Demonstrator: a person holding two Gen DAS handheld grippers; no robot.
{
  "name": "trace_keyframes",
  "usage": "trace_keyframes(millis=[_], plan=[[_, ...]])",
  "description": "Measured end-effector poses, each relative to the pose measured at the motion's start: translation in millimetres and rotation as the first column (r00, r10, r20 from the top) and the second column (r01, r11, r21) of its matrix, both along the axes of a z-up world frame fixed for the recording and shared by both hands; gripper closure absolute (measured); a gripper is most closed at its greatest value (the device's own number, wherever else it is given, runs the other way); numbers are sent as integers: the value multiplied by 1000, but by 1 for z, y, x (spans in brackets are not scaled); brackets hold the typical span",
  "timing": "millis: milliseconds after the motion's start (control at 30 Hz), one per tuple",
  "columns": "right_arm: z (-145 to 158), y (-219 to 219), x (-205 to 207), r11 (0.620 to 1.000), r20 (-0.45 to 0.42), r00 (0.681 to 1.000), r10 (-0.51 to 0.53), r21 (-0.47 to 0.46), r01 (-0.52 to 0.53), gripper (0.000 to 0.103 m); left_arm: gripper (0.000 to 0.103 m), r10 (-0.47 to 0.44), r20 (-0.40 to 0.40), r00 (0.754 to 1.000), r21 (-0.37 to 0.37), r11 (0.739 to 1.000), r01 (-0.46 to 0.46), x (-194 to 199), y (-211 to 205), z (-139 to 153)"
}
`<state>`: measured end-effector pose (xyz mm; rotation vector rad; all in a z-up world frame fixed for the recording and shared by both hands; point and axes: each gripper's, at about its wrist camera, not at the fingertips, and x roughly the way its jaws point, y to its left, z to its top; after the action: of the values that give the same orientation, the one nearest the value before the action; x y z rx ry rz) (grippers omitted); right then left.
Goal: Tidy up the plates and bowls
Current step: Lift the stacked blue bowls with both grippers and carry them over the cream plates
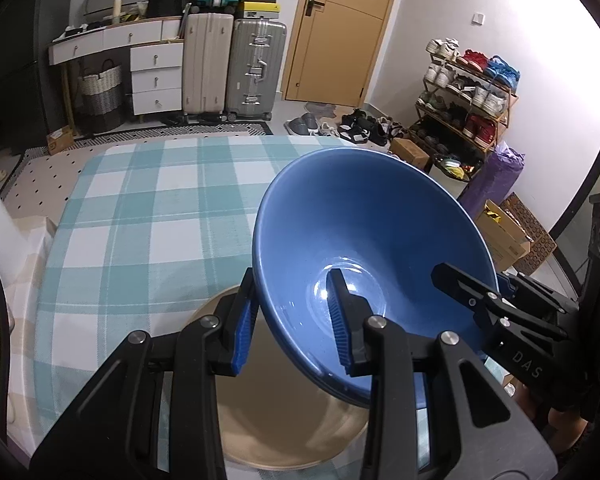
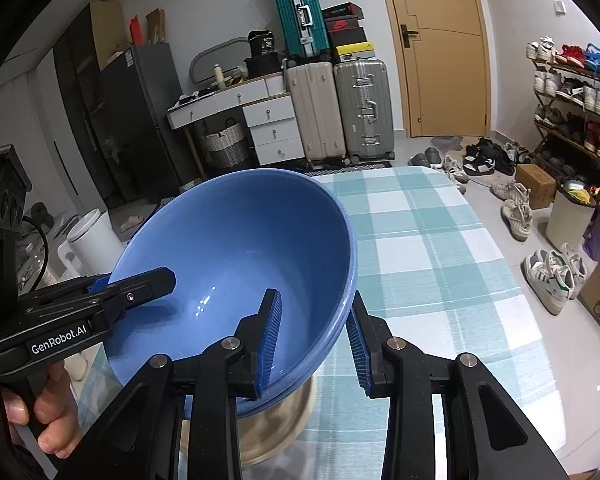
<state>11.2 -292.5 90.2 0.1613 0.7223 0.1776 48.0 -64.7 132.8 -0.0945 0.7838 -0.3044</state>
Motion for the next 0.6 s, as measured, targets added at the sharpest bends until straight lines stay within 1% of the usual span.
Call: trace_keyframes(millis=[267, 600], plan=[[-8, 22, 0, 999, -10, 999, 49, -3, -49, 70, 73, 46, -5, 999, -3, 999, -46, -9, 24, -5], [-24, 42, 7, 996, -32, 995, 92, -6, -92, 70, 73, 90, -27, 996, 1, 996, -90, -13, 48, -20]])
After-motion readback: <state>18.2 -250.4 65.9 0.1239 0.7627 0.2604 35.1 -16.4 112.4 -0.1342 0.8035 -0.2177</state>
